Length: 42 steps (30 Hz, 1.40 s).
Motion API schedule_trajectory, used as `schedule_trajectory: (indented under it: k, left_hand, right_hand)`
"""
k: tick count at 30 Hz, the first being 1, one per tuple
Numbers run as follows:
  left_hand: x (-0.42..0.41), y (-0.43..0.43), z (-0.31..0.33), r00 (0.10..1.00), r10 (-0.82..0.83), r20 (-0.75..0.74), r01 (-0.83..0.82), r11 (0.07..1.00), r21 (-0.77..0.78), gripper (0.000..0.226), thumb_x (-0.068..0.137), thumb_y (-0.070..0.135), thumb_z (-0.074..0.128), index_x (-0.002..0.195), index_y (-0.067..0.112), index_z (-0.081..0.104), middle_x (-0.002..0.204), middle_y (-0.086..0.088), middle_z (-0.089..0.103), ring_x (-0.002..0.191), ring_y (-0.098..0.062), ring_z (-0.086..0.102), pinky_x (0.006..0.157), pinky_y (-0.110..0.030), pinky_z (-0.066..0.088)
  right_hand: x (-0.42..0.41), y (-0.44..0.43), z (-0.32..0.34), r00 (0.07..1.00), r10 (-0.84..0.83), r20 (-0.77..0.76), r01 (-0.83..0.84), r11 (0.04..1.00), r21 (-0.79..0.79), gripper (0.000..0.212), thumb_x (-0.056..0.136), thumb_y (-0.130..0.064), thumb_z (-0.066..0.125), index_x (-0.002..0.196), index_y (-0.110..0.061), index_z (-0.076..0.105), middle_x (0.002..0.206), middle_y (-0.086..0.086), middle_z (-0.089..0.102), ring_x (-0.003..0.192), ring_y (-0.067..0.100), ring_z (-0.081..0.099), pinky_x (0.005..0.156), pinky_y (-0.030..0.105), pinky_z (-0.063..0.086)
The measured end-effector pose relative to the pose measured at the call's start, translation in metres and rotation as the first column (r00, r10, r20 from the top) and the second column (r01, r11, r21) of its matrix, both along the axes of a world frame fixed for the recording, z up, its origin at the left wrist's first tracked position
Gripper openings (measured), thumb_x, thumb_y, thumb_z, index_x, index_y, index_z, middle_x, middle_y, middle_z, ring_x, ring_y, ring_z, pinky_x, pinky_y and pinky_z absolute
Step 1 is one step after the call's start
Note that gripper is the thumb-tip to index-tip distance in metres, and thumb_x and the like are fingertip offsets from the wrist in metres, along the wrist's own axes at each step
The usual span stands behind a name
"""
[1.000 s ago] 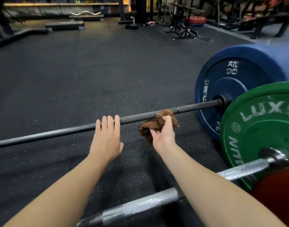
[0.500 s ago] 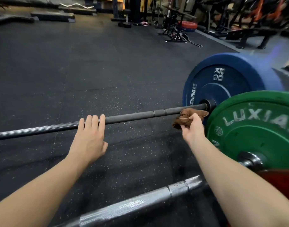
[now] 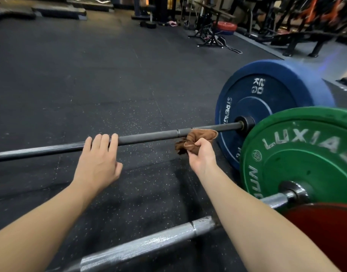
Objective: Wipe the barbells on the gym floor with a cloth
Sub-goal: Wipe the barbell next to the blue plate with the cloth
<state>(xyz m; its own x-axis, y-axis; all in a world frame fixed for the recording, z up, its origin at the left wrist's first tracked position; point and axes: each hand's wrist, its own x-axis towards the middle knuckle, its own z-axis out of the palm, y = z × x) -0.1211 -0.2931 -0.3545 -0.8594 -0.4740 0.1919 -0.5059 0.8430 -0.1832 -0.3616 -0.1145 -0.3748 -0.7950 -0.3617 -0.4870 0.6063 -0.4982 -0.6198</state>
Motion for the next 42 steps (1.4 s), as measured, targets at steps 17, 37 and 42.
schedule_trajectory:
  k: [17,37,42]
  left_hand:
    - [0.005,0.002,-0.01,0.996,-0.017,-0.085,0.018,1.0,0.007,0.08,0.077,0.03,0.05,0.147,-0.009,0.04,0.134,-0.029,0.048,0.129,-0.05,0.043,0.114,-0.062,0.029]
    - [0.002,0.0,-0.014,0.996,-0.025,-0.088,0.025,1.0,0.001,0.09,0.072,0.021,0.075,0.148,-0.009,0.039,0.137,-0.03,0.047,0.132,-0.05,0.041,0.115,-0.063,0.028]
    - [0.003,0.0,-0.013,0.997,-0.022,-0.073,0.023,1.0,0.001,0.09,0.071,0.022,0.075,0.148,-0.01,0.04,0.136,-0.03,0.047,0.132,-0.05,0.042,0.114,-0.064,0.028]
  right_hand:
    - [-0.059,0.067,0.013,0.966,-0.239,-0.102,0.254,0.951,0.177,0.067,0.077,0.008,0.042,0.141,-0.01,0.052,0.122,0.017,0.067,0.089,0.027,0.069,0.069,0.034,0.062]
    - [-0.071,0.06,0.031,0.945,-0.31,-0.108,0.326,0.923,0.203,0.093,0.048,0.01,0.039,0.138,-0.005,0.052,0.133,0.022,0.062,0.102,0.034,0.069,0.074,0.041,0.062]
    - [-0.069,0.072,0.052,0.903,-0.384,-0.192,0.428,0.844,0.323,0.052,0.081,0.007,0.044,0.131,-0.004,0.051,0.124,0.021,0.065,0.088,0.027,0.069,0.085,0.042,0.06]
